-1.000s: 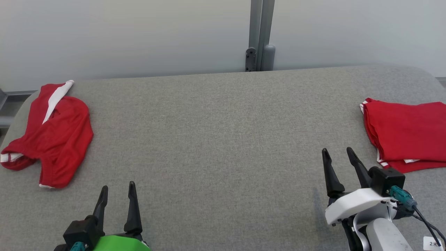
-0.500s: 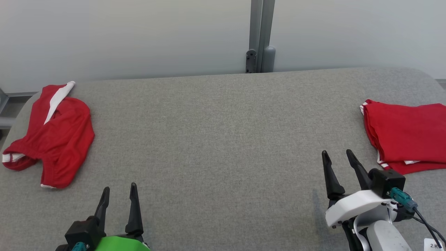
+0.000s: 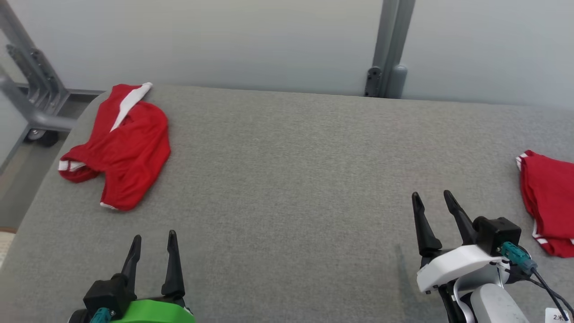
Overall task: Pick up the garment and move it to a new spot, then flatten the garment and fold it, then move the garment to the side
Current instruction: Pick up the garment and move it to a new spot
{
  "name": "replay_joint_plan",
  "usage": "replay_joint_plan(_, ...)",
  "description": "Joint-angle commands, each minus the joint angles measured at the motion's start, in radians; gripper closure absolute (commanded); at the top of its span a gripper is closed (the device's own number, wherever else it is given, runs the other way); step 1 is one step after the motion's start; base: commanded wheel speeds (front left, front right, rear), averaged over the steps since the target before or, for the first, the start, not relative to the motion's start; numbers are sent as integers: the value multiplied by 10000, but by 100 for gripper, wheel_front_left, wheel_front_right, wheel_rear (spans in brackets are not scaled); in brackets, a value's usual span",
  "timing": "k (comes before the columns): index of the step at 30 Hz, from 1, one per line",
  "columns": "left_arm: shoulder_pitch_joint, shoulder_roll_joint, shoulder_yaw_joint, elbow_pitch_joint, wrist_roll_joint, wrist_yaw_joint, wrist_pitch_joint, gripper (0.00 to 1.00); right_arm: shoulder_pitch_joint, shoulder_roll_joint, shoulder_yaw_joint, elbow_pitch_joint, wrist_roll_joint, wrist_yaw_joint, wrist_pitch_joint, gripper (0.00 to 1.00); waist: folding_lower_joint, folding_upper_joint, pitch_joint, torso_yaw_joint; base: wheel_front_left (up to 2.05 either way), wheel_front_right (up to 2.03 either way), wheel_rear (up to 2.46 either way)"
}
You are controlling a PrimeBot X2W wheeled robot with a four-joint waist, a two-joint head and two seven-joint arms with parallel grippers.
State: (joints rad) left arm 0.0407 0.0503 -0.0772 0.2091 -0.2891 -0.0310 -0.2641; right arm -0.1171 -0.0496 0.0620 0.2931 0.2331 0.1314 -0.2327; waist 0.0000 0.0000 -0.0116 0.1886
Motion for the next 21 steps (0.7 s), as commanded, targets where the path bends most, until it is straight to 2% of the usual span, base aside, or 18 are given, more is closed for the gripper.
replay_joint_plan(1,-109,17,8,-42,122,-4,-1,0,-20,-16,26,-58,14,-14,2,0,0,0,100,1340,0,0,0)
replay_joint_plan(6,-70,13,96,-132,115,21,-1,0,-90,-23,229,-80,60,-14,78,0,0,0,175,2634,0,0,0)
replay_joint_plan(10,47,11,202,-202,85,50,1,0,-142,-23,430,-105,84,-14,112,0,0,0,227,3353,0,0,0)
replay_joint_plan(21,398,5,506,-829,-235,322,1,0,-769,-34,1169,49,1,-14,218,0,0,0,611,3534,0,0,0)
